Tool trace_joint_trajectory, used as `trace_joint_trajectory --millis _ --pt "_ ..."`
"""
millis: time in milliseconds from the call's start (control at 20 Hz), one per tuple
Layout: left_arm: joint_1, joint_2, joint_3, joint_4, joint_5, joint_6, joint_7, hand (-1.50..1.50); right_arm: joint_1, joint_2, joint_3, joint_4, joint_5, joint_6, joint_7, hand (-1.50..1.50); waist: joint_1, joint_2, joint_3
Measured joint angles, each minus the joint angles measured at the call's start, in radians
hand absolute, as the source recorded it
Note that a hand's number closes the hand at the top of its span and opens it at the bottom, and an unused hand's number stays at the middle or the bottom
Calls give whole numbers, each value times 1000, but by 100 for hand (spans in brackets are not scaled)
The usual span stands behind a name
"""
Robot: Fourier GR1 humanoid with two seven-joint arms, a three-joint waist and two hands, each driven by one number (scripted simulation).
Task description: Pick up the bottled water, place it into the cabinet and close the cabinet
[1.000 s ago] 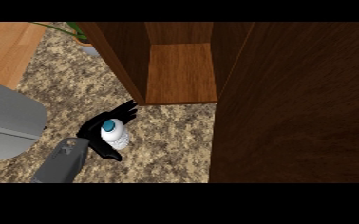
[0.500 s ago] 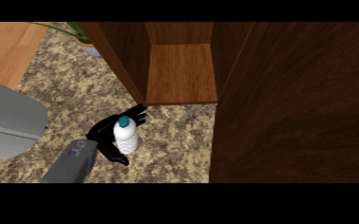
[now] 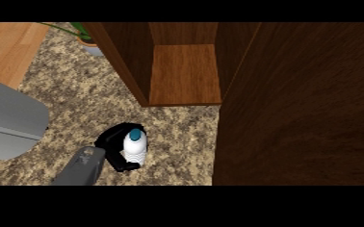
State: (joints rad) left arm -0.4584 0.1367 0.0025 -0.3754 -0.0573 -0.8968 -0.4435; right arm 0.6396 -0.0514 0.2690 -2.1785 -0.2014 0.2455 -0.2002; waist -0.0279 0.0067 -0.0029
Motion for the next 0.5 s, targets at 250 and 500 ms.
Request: trace_joint_trajectory --millis 250,500 --pt "8 -4 -5 -25 15 24 -17 150 -9 0 -5 10 -2 -3 -1 -150 5 0 0" --pt "41 27 161 -35 159 191 -61 150 -2 5 -12 8 2 -16 -3 -150 31 -2 0"
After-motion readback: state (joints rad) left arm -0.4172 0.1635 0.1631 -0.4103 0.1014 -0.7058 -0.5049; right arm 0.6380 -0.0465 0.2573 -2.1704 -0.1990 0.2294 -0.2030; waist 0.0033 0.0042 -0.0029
